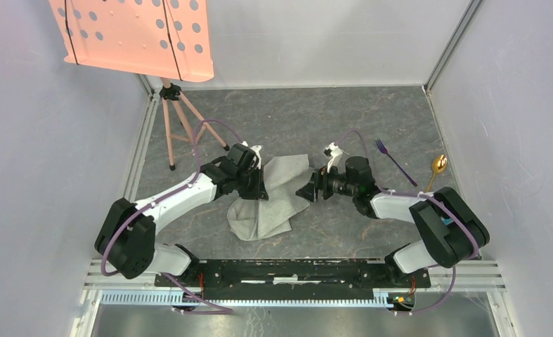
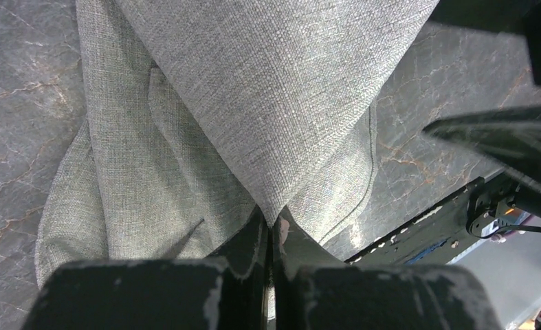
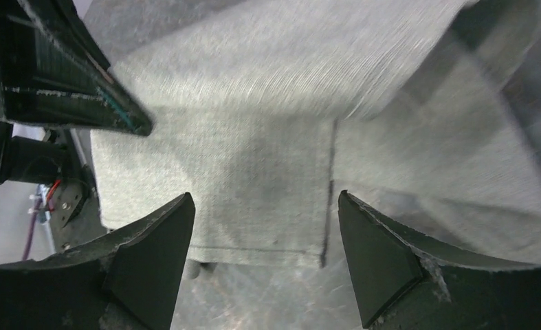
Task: Fold the napkin into a case and place the utensils inside
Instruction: Move the crumpled napkin to the center of the board, then pick up the crumpled napkin from the center of the board.
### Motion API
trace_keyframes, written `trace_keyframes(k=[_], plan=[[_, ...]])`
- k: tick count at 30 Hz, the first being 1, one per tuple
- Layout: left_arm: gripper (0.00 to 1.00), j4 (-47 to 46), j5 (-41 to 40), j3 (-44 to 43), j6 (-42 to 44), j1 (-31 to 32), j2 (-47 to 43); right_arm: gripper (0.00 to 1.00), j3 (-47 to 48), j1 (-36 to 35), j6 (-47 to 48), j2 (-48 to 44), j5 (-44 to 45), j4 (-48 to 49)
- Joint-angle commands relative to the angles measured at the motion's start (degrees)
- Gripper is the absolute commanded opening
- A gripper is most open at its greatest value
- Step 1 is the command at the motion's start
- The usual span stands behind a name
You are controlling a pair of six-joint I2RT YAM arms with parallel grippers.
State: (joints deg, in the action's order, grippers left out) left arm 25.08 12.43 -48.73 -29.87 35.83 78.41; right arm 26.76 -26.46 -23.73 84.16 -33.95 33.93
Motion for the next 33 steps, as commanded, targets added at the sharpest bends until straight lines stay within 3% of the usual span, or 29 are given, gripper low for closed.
trace_keyframes(k=[1,4,10,16,19,28,31,33], plan=[[0.03,-2.1,0.9,-1.5,2.5,-0.1,1.5,0.83,-2.7,-5.0,-8.9,-1.3,9.0,-2.3],[0.02,-2.9,1.4,-1.8,2.2,0.0,1.6,0.86,-8.8,-7.5,-17.9,-5.0,15.1,0.2],[0.02,-4.5,4.2,-1.4,1.4,0.0,0.7,0.91,-22.7,-10.0,-38.9,-10.6,25.7,16.0],[0.02,-7.5,9.2,0.0,-0.1,0.0,-1.3,0.88,-22.4,-14.4,-53.8,-1.2,26.0,28.3],[0.02,-7.9,10.6,-0.3,-0.5,0.1,-1.9,0.83,-20.7,-16.5,-56.4,2.0,28.2,31.3],[0.03,-9.7,13.6,-1.9,-0.4,2.1,-0.8,0.43,-17.3,-13.7,-56.9,7.4,32.0,39.8],[0.05,-11.3,14.7,-3.3,-0.7,4.4,0.5,0.17,-16.0,-11.5,-57.4,9.4,29.9,44.1],[0.13,-10.5,14.1,-5.3,0.1,6.4,1.8,0.0,-16.5,-9.3,-57.3,9.6,28.1,48.4]])
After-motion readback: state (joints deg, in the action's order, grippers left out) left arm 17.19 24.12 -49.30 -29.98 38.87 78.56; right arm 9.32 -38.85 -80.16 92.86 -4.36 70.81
